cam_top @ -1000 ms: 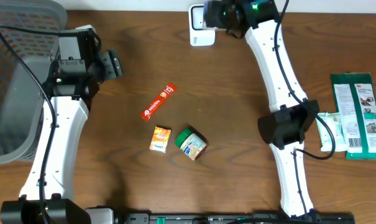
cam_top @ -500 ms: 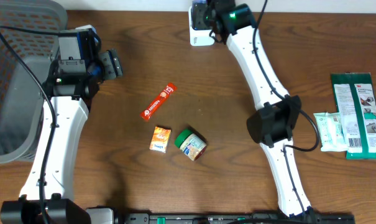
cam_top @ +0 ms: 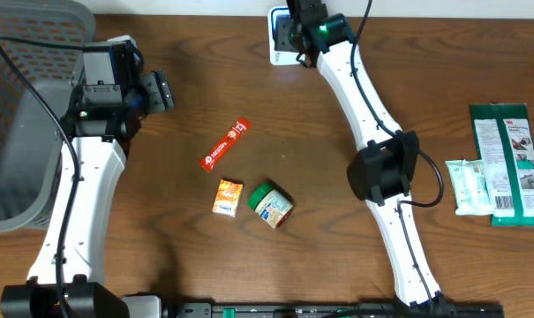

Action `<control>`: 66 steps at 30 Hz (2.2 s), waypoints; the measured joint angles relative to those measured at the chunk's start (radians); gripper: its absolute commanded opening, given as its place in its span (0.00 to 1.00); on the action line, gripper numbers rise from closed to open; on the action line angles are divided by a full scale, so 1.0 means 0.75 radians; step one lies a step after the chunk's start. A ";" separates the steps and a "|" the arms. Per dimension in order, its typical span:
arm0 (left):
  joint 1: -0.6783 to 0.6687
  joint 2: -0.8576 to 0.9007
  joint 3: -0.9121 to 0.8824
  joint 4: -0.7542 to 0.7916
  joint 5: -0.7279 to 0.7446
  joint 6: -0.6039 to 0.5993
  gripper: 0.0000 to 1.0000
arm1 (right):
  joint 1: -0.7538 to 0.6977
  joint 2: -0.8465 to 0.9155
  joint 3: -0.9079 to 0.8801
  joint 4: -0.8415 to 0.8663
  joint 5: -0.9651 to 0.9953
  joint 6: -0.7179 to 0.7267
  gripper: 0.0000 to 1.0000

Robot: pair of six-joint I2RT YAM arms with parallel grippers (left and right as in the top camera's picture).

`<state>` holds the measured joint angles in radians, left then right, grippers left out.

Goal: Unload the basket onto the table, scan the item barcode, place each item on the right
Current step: 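Hold the cup's side against the scanner window with the right gripper, then carry the cup to the right edge and set it down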

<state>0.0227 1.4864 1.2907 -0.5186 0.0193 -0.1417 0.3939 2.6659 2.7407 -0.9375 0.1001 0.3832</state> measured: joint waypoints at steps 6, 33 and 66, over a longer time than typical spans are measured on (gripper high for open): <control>0.000 0.000 0.000 0.000 0.000 0.000 0.83 | -0.003 0.000 0.000 -0.003 0.003 0.001 0.01; 0.000 0.000 0.000 0.000 0.000 0.001 0.83 | -0.003 0.009 0.000 -0.020 -0.028 0.001 0.01; 0.000 0.000 0.000 -0.001 0.000 0.001 0.83 | -0.513 -0.608 -0.058 -1.007 -0.147 -0.330 0.01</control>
<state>0.0227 1.4864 1.2907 -0.5190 0.0193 -0.1413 0.0090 2.2101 2.6968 -1.6924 -0.0101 0.1360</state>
